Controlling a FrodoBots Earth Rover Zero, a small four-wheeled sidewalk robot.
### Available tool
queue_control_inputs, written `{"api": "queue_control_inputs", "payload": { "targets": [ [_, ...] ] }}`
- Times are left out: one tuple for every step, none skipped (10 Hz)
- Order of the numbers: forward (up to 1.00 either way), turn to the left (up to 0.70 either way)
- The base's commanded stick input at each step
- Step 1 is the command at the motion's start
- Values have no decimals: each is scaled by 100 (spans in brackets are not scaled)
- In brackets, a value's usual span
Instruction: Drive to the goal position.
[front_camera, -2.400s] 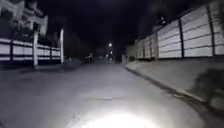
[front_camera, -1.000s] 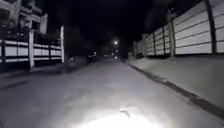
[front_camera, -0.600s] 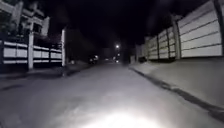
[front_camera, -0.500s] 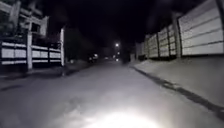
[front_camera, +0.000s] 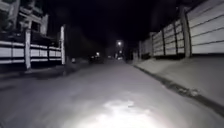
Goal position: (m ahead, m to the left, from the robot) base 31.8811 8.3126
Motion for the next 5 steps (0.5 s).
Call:
{"api": "queue_control_inputs", "payload": {
  "targets": [
    [100, 0],
    [100, 0],
    [100, 0],
    [100, 0],
    [100, 0]
  ]
}}
